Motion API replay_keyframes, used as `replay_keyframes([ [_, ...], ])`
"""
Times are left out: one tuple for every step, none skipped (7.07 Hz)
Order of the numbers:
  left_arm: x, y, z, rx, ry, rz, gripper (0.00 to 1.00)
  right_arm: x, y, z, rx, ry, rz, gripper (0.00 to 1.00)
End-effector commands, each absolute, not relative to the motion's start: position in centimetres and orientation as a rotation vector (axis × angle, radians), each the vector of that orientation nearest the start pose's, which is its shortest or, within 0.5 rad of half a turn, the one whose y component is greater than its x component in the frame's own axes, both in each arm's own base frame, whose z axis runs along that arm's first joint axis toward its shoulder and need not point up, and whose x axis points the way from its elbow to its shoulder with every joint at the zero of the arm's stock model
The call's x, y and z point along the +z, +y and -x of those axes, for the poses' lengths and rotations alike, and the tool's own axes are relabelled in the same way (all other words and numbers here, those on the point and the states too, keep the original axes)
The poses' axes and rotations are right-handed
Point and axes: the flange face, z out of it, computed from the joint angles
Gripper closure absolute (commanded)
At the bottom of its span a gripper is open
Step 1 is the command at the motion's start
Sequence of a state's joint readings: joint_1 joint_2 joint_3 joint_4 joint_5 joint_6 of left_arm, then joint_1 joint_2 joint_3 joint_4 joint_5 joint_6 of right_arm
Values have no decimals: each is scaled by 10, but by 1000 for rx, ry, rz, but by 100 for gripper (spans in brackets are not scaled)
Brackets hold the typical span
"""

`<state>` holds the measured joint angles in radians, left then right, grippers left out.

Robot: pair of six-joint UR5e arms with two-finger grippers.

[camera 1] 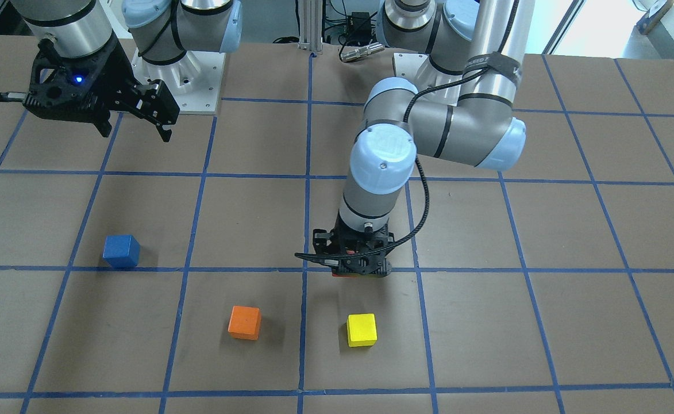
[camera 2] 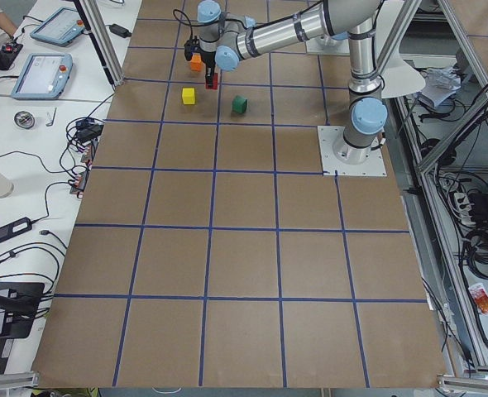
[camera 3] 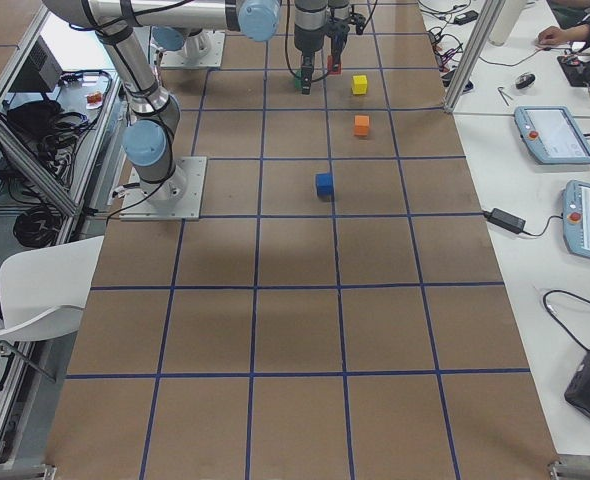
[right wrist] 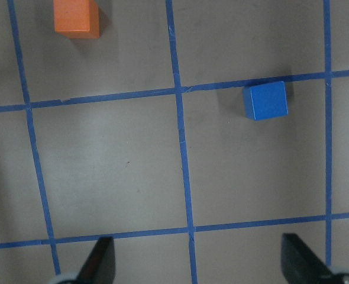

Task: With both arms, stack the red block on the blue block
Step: 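Carry the red cube toward the table center and release it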

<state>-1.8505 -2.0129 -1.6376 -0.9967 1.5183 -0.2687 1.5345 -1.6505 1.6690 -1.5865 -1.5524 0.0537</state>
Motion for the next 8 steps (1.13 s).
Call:
replay_keyframes([
  [232, -556, 361, -81, 3212, -69, 100, 480, -463, -117, -2, 3120, -144, 0],
  [216, -553, 371, -66, 3212, -11, 100, 480, -463, -117, 0, 3120, -144, 0],
  [207, -553, 372, -59, 3203, -26, 86, 480, -463, -118, -2, 3120, -141, 0],
  [193, -547, 369, -15, 3188, 1, 35, 480, -463, -117, -2, 3120, -129, 0],
  [194, -545, 368, -16, 3187, 4, 0, 480, -464, -117, -2, 3121, -125, 0],
  [197, -543, 367, -21, 3187, -1, 0, 480, -464, -117, -7, 3119, -122, 0],
  [220, -549, 361, -66, 3203, -7, 0, 479, -465, -117, -7, 3115, -127, 0],
  [257, -557, 335, -125, 3194, 5, 0, 481, -468, -118, -42, 3113, -150, 0],
])
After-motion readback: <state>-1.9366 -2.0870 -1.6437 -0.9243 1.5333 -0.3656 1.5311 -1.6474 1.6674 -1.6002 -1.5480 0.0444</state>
